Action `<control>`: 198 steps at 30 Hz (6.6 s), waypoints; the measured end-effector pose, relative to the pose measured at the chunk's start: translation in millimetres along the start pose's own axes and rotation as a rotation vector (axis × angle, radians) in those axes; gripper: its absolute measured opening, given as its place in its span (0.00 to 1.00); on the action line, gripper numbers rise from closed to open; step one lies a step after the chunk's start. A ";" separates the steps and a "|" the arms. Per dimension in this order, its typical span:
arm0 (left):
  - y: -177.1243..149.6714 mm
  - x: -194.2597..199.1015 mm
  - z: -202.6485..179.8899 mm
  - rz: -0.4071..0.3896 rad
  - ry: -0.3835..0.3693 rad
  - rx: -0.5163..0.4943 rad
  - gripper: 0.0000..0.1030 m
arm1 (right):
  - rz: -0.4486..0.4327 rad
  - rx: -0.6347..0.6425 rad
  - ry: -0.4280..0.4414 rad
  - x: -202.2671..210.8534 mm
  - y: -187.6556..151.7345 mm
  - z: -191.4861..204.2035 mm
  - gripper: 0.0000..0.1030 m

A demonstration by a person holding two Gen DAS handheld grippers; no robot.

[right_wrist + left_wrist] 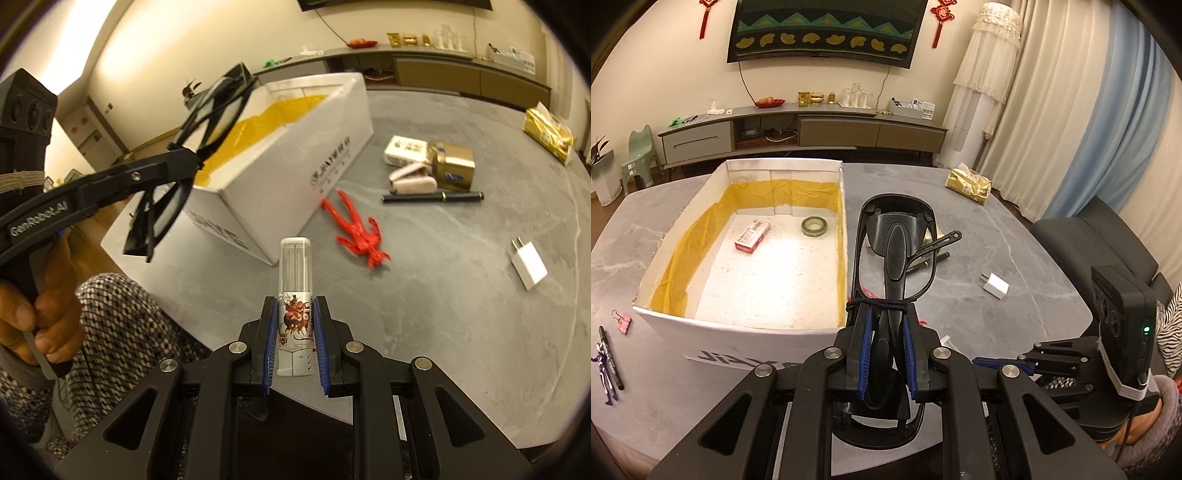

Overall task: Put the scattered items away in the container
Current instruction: 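Lift and carry the glasses and vial over the open white box with both grippers, then open both grippers to release the glasses and vial into the box, then move both grippers away from the box toward the red figure and white charger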

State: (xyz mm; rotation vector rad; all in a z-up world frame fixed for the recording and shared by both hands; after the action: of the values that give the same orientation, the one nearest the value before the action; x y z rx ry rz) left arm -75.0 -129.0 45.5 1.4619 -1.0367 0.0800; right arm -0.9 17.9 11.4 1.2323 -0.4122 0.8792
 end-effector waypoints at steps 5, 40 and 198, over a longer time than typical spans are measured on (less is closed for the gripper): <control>4.3 5.3 7.6 -0.015 0.004 0.005 0.16 | -0.017 0.030 0.010 4.4 12.8 14.4 0.19; 37.4 16.4 85.9 -0.074 0.057 0.079 0.16 | -0.042 0.189 0.032 -13.8 91.7 75.6 0.19; 36.8 -0.3 94.6 0.200 0.161 0.032 0.31 | 0.019 0.099 0.212 -38.3 125.6 61.5 0.22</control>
State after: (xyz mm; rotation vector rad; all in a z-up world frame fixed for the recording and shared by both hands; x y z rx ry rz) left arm -147.0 -200.1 52.6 1.3532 -1.0503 0.3533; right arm -109.9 -44.1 84.1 1.2115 -0.2127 1.0455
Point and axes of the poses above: each gripper's, at about its wrist camera, not at the fingertips, and x roughly against the way its jaws point, z to its left, y to its top, the point moved 2 cm from there along -x, roughly the way its jaws point, and after that the axes turned 5 degrees about -z, right-handed, at the moved point
